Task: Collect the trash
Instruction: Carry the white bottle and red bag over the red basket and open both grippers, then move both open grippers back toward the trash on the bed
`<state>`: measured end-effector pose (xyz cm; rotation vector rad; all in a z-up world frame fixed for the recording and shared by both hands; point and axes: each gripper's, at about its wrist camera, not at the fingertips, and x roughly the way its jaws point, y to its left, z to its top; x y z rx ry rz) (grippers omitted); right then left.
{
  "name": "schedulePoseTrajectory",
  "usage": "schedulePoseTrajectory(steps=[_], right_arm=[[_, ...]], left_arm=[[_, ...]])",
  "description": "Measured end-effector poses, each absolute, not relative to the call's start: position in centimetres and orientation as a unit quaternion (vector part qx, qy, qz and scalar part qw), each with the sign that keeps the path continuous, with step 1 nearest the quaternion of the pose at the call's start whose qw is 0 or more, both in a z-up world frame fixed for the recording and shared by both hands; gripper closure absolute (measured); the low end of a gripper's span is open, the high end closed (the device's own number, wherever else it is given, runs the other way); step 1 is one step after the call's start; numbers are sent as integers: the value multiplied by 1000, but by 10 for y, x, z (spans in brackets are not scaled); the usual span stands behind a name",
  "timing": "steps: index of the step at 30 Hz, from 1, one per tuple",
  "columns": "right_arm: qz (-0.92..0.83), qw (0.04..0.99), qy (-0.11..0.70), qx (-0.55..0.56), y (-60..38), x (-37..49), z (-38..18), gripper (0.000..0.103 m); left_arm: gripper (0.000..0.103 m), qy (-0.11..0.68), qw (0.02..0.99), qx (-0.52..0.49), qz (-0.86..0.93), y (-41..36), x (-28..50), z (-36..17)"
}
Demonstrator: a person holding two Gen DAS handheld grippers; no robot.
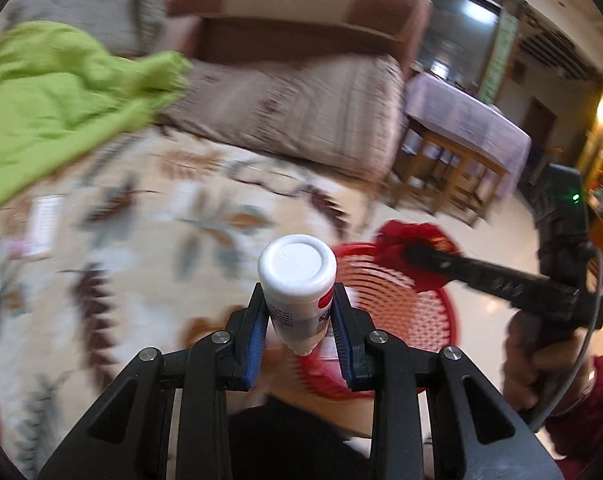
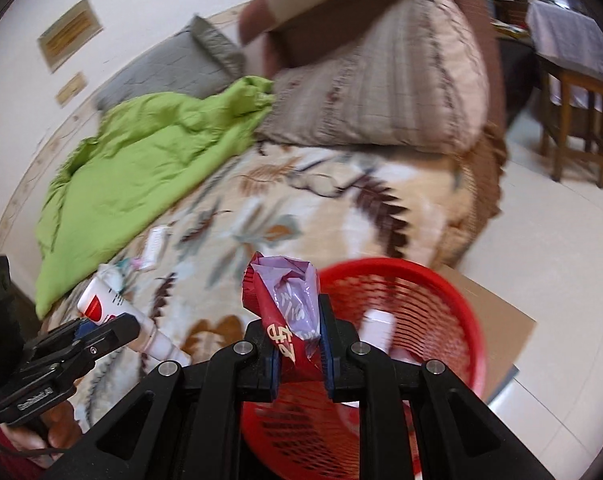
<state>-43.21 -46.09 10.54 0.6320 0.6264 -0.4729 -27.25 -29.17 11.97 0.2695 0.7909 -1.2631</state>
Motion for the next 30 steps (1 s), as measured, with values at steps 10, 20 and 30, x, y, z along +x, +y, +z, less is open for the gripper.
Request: schedulePoseTrajectory(steps=[10, 20, 30], right_arm=[[-269, 865, 300, 299, -479, -452, 99, 48], [-200, 884, 302, 295, -444, -403, 110, 44], [-88, 908, 328, 246, -373, -328, 120, 41]], left_arm=[[43, 391, 699, 116, -587, -330, -293, 109], [35, 372, 765, 110, -513, -258, -247, 116], [34, 373, 833, 100, -397, -146, -167, 110]])
